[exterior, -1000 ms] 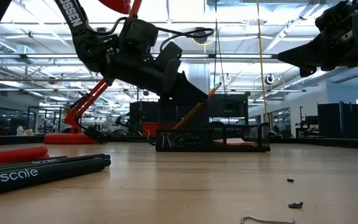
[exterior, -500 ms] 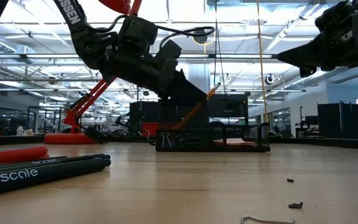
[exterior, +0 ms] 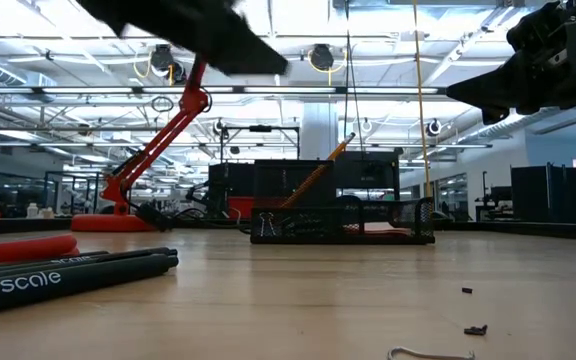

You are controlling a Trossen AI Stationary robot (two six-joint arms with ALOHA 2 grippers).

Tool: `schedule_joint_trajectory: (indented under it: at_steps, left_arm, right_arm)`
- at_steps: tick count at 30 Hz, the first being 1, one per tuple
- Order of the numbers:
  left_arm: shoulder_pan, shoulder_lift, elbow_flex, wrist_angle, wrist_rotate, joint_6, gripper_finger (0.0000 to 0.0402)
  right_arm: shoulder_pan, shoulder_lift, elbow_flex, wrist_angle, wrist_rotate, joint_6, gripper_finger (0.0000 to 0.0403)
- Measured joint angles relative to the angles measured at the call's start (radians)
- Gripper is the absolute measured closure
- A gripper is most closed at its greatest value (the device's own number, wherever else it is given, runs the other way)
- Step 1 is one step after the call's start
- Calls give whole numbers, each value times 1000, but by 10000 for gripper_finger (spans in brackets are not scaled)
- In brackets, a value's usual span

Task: Pick and place office supplies into organizer
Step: Put the black pen into the black desk organizer

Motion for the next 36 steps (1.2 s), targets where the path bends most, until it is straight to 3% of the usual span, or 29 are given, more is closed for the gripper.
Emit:
schedule_joint_trajectory:
  at_steps: [4,7,10,14,19,24,28,32,36]
  left_arm:
    - [-104,-169,0,-284,-135,-72,243]
    - [-200,-256,0,-495,-211,-210,243]
    - [-307,-285,0,-680,-241,-413,243]
    - [-466,-251,0,-799,-244,-653,243]
    - [-632,-137,0,-758,-244,-813,243]
    - [-710,7,-1,-546,-269,-814,243]
    - [-681,115,-1,-374,-223,-846,243]
    - [-612,190,-1,-377,-112,-960,243]
    - [-579,237,-1,-378,-78,-911,243]
  right_arm:
    - [0,0,0,0,0,0,399]
    - [0,0,0,0,0,0,399]
    - [0,0,0,0,0,0,399]
    - [0,0,0,1,0,1,399]
    - [0,0,0,2,0,30,399]
    - [0,8,-3,5,0,32,399]
    - [0,11,-37,57,0,50,399]
    - [0,9,-56,136,1,47,399]
    - [0,10,-58,139,0,32,399]
